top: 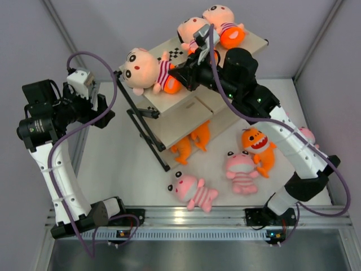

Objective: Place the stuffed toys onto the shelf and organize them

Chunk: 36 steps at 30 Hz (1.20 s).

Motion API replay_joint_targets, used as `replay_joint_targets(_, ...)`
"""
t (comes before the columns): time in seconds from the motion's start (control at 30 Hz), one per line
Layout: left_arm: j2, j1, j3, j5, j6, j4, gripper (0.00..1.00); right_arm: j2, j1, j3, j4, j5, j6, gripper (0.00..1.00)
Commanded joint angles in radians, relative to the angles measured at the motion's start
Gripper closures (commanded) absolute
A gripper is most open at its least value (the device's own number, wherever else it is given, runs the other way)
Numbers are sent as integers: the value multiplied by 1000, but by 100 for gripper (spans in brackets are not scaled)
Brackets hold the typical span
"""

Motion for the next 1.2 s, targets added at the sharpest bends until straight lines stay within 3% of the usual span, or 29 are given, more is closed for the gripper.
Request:
replay_joint_targets(0.0, -22, -2, -5, 13, 20, 42, 4, -99, 33, -113, 107, 144, 144, 97)
replay_joint_targets(0.13, -24, -2, -8, 25, 17, 42, 4, -182, 50, -286, 333, 314, 386, 100)
replay_joint_targets(0.37, -30, -2, -14, 11, 20, 42, 4, -219, 129, -445, 579, 552, 544, 100)
replay_joint_targets(0.5, -33, -2, -19, 7, 24, 42, 4, -173, 172, -383, 533, 627, 550, 100)
replay_joint_targets(0.8, -31, -2, -28, 14, 27, 42, 5, -190, 226, -443, 599, 797, 573, 99)
replay_joint_targets(0.87, -30, -2, -30, 18, 26, 42, 5, -196, 229, -457, 620, 796, 573, 73)
replay_joint_targets(0.93, -31, -2, -31, 19, 26, 42, 4, -193, 231, -440, 602, 776, 564, 63)
replay_joint_targets(1.17, -33, -2, -33, 21, 26, 42, 4, -242, 249, -446, 622, 785, 476, 51)
